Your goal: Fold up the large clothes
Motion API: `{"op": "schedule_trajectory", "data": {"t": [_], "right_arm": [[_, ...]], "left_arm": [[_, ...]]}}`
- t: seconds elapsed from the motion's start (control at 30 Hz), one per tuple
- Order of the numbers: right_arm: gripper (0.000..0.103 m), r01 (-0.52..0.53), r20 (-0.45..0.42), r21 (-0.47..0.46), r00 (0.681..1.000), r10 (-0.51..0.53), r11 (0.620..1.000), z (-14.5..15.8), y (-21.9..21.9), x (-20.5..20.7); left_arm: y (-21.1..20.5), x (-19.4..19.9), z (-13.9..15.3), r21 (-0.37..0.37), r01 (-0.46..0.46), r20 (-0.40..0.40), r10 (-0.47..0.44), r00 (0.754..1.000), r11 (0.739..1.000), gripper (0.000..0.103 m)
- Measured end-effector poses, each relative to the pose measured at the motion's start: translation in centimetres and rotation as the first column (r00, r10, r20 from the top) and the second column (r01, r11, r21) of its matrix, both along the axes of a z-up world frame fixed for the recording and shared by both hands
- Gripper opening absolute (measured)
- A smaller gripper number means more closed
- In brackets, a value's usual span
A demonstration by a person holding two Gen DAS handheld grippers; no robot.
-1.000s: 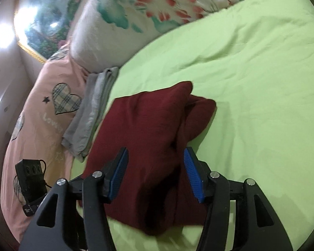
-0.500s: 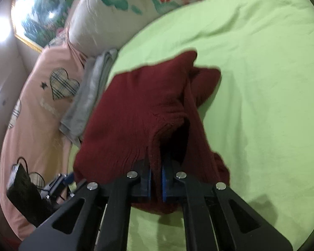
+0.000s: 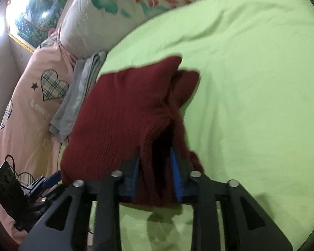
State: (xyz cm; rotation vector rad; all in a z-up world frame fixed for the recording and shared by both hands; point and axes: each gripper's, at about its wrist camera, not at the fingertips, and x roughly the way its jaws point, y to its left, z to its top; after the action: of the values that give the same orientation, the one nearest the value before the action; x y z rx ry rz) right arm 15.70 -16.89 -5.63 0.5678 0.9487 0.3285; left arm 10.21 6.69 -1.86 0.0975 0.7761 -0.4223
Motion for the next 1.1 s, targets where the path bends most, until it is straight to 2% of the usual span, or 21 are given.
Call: {"op": "schedule_trajectory", "data": {"t": [0.07,0.13,0.23,0.3,0.33,0.4,0.43,0.47,0.53,0.57,0.6,0.67,0.7,0.8,1.0,1.07,1.1], "right_arm": [[0.031,0.06,0.044,-0.029,0.997,-0.058,0.998,2.0,-1.1,-0.8],[0.031,0.105,0.126,-0.05,0.987,-0.098,0.993,4.3,-1.5,-1.6],[0.032,0.029,0.194,-0.004,0.981,-0.028,1.0,6.4,0.8,-0.8],[0.03,-0.051,0.172,0.046,0.984,0.042,0.998,5.8,3.3,0.9],[0.029,-0.061,0.162,0.041,0.985,0.053,0.997,5.2,4.0,1.5],[0.024,-0.05,0.118,0.028,0.992,0.046,0.998,3.3,4.8,3.0],[0.023,-0.04,0.089,0.031,0.995,0.037,0.999,2.3,4.8,3.6],[0.022,-0.026,0.067,0.018,0.997,0.025,1.0,1.3,4.7,4.0],[0.01,0.003,0.028,-0.024,1.0,-0.002,1.0,-1.0,3.9,4.6],[0.0,0.009,0.007,-0.025,1.0,-0.008,1.0,-2.1,3.4,4.9],[0.0,0.013,-0.009,-0.015,1.0,-0.013,1.0,-3.3,2.8,5.0],[0.0,0.02,0.013,0.06,1.0,-0.021,0.998,-4.3,1.6,4.8],[0.0,0.023,0.01,0.079,1.0,-0.024,0.997,-4.5,1.3,4.9],[0.0,0.02,0.03,0.041,0.999,-0.021,0.999,-4.3,1.3,4.9],[0.0,0.03,0.03,0.076,0.999,-0.032,0.997,-4.6,1.3,5.0],[0.0,0.026,0.024,0.072,0.999,-0.028,0.997,-4.1,1.6,4.9],[0.0,0.02,0.035,0.072,0.999,-0.023,0.997,-3.1,1.7,4.5]], "left_arm": [[1.6,0.1,1.7,-0.057,0.0,0.018,0.001,1.0,0.998,0.038],[2.8,1.4,2.9,-0.14,-0.004,0.015,0.007,1.0,0.99,0.038],[3.5,4.4,3.5,-0.257,-0.004,0.006,0.006,1.0,0.966,0.036],[2.7,6.9,2.9,-0.342,0.047,-0.039,-0.064,0.997,0.939,0.035],[2.2,7.8,2.4,-0.353,0.052,-0.061,-0.078,0.995,0.934,0.032],[0.3,9.7,-0.1,-0.318,0.083,-0.14,-0.133,0.981,0.945,0.028],[-0.4,10.2,-1.3,-0.288,0.074,-0.182,-0.13,0.975,0.955,0.018],[-1.1,10.5,-3.1,-0.25,0.063,-0.23,-0.122,0.965,0.966,0.017],[-1.8,10.0,-5.6,-0.241,0.077,-0.248,-0.138,0.959,0.968,0.017],[-1.7,9.9,-5.9,-0.261,0.073,-0.247,-0.14,0.959,0.963,0.017],[-1.5,10.1,-6.0,-0.293,0.062,-0.256,-0.14,0.956,0.954,0.017],[-1.4,10.8,-6.3,-0.327,0.031,-0.28,-0.128,0.951,0.944,0.014],[-1.7,11.3,-6.6,-0.328,0.026,-0.283,-0.125,0.951,0.944,0.013],[-2.7,11.5,-6.9,-0.302,0.036,-0.269,-0.121,0.955,0.953,0.011],[-2.7,11.0,-7.4,-0.282,0.046,-0.224,-0.112,0.968,0.958,0.011],[-2.5,10.9,-6.5,-0.275,0.024,-0.239,-0.092,0.967,0.961,0.011],[-2.2,10.5,-5.5,-0.278,0.021,-0.22,-0.085,0.972,0.96,0.011]]}}
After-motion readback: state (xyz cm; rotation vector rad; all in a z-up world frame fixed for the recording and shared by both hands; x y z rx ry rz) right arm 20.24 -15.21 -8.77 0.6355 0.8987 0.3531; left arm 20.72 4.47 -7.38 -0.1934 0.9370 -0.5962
